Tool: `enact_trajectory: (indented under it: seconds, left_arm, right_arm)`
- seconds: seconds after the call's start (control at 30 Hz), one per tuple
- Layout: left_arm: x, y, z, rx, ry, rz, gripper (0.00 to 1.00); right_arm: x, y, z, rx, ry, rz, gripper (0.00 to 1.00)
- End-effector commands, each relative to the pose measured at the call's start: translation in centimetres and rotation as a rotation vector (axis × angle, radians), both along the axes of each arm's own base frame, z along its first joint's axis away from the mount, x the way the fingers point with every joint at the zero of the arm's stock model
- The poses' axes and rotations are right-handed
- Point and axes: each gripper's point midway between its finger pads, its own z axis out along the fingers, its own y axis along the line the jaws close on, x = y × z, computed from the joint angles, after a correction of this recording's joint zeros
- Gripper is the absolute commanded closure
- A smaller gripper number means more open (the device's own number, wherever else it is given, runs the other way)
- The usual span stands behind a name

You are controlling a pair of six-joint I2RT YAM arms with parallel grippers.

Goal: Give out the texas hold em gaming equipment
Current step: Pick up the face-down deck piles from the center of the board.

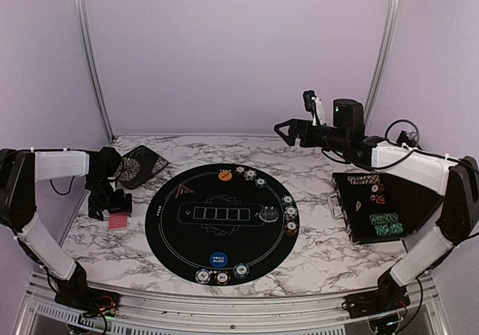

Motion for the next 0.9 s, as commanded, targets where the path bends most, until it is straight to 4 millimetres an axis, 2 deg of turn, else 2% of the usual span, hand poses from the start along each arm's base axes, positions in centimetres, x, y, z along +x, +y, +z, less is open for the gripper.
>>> enact_trajectory:
  seconds: [0.0, 0.13, 0.33, 0.53, 0.7, 0.87]
  left_arm:
    - [-0.3, 0.2, -1.1, -0.012, 0.024, -0.01, 0.01]
    - [-0.2, 0.3, -1.9, -0.035, 0.045, -0.017, 0.01]
    - [0.2, 0.2, -2.0, -0.065, 0.057, -0.048, 0.01]
    - [-0.2, 0.2, -2.5, -0.061, 0.102, -0.062, 0.01]
    - [-0.7, 0.2, -3.0, -0.059, 0.135, -0.071, 0.1]
    - [-0.9, 0.0, -3.1, -0.057, 0.154, -0.082, 0.25]
  right_arm:
    - [-0.2, 0.4, 2.4, 0.022, -0.061, 0.023, 0.02]
    - [-0.2, 0.5, 2.2, 0.025, -0.059, 0.031, 0.01]
    - [-0.2, 0.7, 2.3, 0.028, -0.06, 0.04, 0.02]
    - [-0.2, 0.6, 2.4, 0.028, -0.063, 0.04, 0.02]
    - [-0.1, 0.8, 2.4, 0.029, -0.06, 0.046, 0.02]
    - [0.0, 0.9, 2.2, 0.03, -0.054, 0.049, 0.02]
